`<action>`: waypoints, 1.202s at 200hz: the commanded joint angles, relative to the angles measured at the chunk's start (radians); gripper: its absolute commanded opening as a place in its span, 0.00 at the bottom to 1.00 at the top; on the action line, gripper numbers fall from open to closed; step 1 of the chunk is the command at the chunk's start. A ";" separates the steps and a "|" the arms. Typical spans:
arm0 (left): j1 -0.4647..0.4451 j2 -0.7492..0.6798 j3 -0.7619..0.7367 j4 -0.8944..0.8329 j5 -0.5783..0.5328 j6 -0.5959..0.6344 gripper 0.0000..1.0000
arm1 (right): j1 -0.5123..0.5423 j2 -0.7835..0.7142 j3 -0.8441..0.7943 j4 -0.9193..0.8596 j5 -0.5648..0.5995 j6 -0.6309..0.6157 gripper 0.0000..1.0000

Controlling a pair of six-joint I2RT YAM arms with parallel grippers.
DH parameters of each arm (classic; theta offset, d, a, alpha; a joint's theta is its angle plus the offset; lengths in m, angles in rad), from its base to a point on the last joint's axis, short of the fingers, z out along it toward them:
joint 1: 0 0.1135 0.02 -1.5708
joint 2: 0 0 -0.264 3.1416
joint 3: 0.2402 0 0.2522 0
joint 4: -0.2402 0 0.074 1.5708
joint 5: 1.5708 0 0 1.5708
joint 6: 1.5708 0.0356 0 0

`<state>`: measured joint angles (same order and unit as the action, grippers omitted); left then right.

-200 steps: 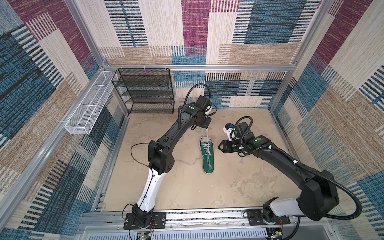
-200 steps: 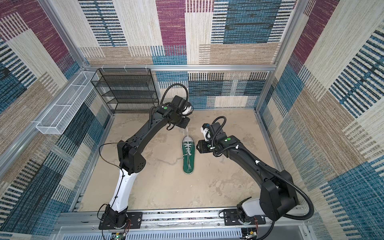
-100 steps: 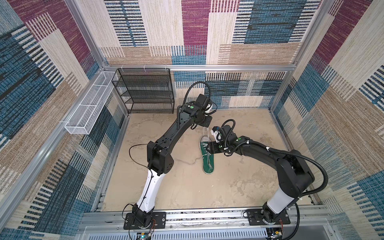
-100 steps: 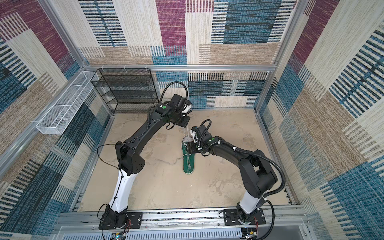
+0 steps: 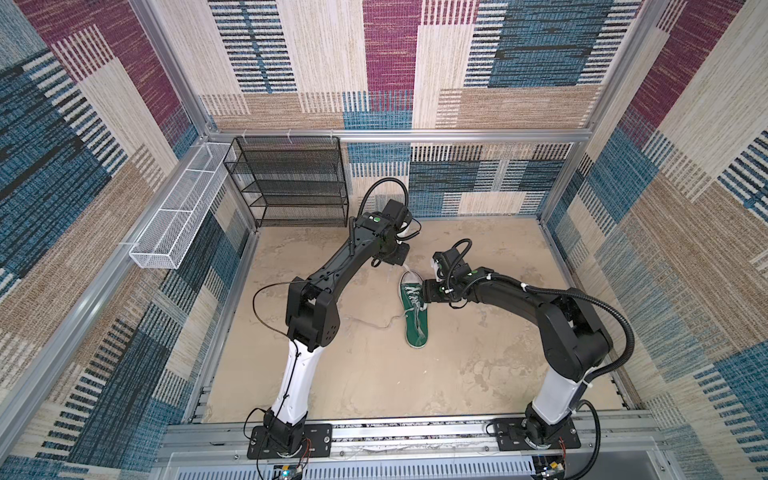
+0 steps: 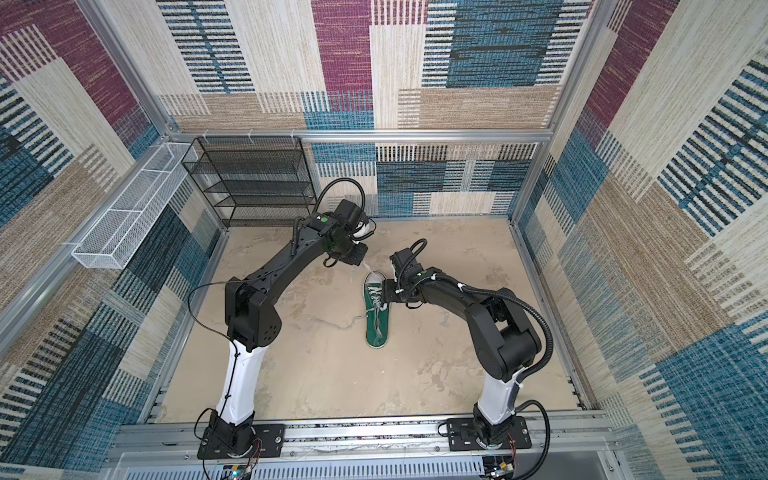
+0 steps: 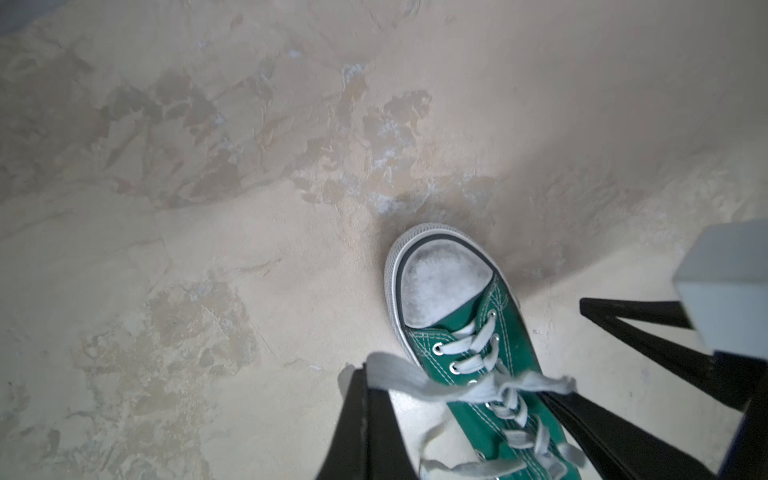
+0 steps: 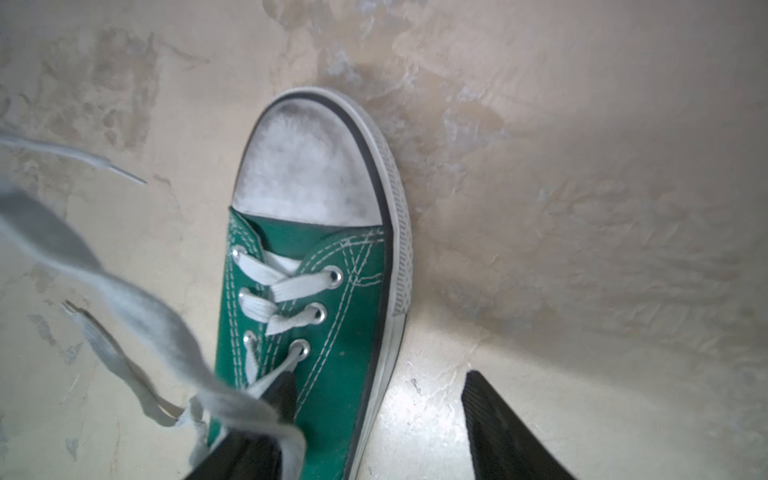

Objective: Tie the shoes

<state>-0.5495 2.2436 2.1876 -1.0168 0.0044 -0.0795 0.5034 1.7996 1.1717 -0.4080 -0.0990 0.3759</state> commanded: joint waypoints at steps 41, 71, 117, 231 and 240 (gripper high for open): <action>0.064 0.028 -0.136 0.072 0.011 -0.034 0.00 | -0.021 -0.008 0.024 -0.052 -0.086 -0.027 0.67; 0.063 0.052 -0.139 0.073 0.096 -0.012 0.13 | -0.025 -0.015 0.036 -0.080 -0.150 -0.044 0.69; 0.095 0.058 -0.154 0.047 0.021 -0.052 0.40 | -0.052 -0.063 0.031 -0.109 -0.171 -0.024 0.70; 0.119 -0.283 -0.650 0.051 -0.028 -0.132 0.35 | -0.116 -0.211 -0.045 -0.120 -0.189 -0.042 0.70; 0.116 -0.307 -0.703 0.062 -0.038 -0.158 0.35 | -0.119 -0.219 -0.055 -0.117 -0.196 -0.043 0.70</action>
<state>-0.4290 1.9926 1.5974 -0.9573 0.0071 -0.1593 0.3908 1.6054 1.1378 -0.5369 -0.2745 0.3462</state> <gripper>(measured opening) 0.346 0.697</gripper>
